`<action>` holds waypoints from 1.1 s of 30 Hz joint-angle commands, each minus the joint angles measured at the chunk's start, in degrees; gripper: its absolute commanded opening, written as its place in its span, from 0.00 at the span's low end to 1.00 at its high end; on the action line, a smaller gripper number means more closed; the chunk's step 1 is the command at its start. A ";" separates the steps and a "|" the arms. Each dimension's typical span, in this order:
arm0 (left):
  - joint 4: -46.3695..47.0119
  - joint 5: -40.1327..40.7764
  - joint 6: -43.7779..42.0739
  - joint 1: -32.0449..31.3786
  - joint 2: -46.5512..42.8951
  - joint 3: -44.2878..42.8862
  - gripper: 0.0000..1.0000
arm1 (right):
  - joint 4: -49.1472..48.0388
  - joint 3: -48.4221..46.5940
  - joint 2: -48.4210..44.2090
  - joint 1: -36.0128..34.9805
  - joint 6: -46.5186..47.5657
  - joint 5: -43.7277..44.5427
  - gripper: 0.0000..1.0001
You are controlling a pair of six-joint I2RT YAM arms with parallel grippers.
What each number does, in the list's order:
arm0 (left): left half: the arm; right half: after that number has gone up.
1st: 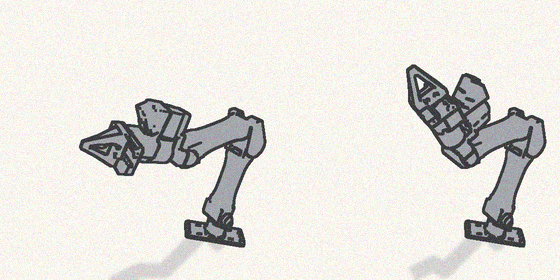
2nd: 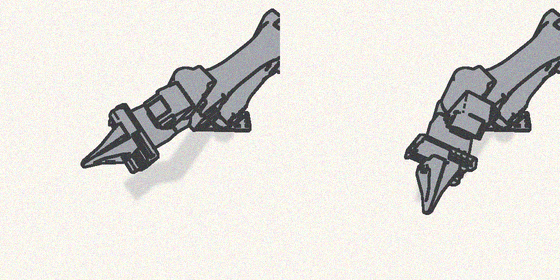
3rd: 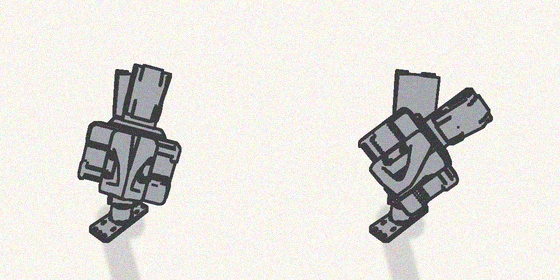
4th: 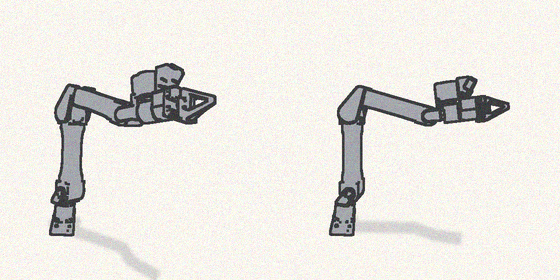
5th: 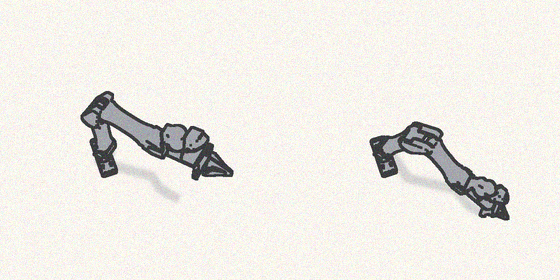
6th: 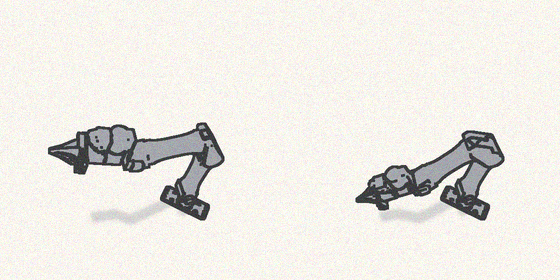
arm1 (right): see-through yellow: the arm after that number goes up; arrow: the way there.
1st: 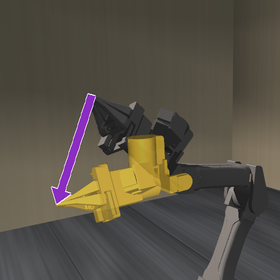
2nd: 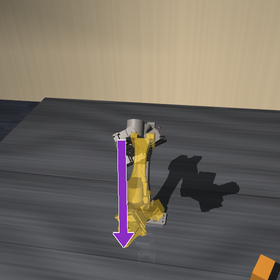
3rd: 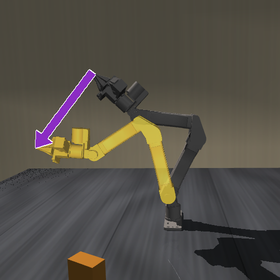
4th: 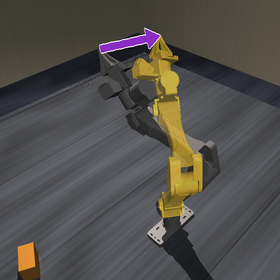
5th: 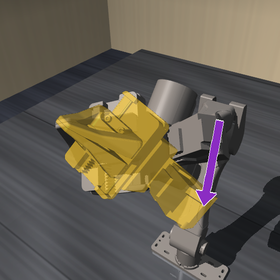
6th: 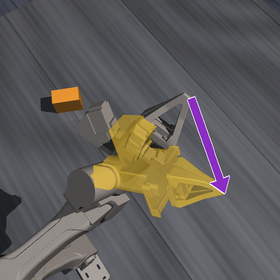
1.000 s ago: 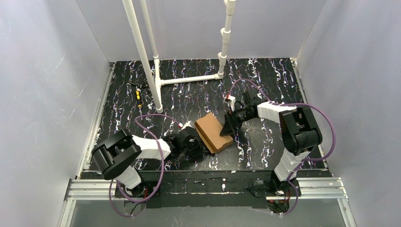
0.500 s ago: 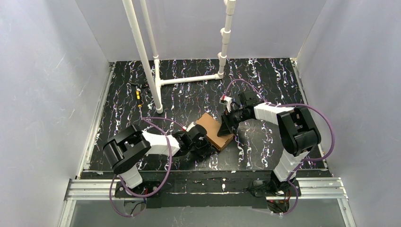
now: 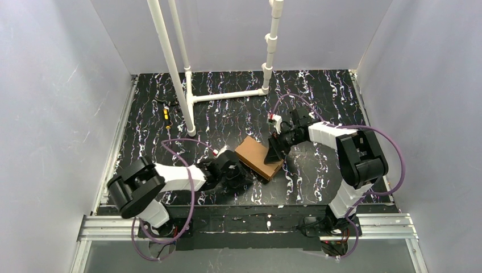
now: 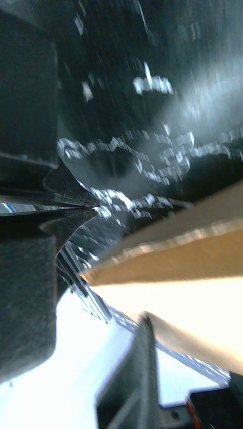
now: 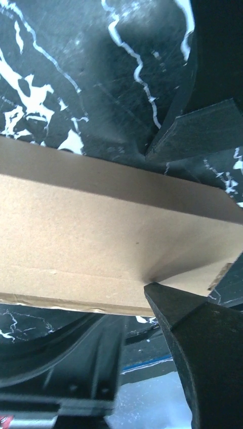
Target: Fold the paper box
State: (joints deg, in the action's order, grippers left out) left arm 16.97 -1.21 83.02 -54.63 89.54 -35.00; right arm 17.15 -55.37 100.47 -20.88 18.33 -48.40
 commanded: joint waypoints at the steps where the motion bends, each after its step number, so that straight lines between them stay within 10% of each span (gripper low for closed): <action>1: -0.25 -1.16 -16.67 1.94 -9.80 8.28 0.08 | 6.10 -3.28 -5.09 1.81 6.07 2.34 0.98; 12: -0.20 -0.79 -26.01 18.71 -18.97 12.54 0.00 | 7.95 -9.24 -5.71 2.08 10.76 6.21 0.98; 33: 5.03 -4.93 -23.24 20.70 0.90 -0.97 0.00 | 5.48 -21.67 12.89 -4.97 -4.00 1.05 0.78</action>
State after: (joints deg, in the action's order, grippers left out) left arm 20.93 -5.26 60.23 -34.46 88.68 -32.51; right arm 23.62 -75.66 113.84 -25.80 14.85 -45.95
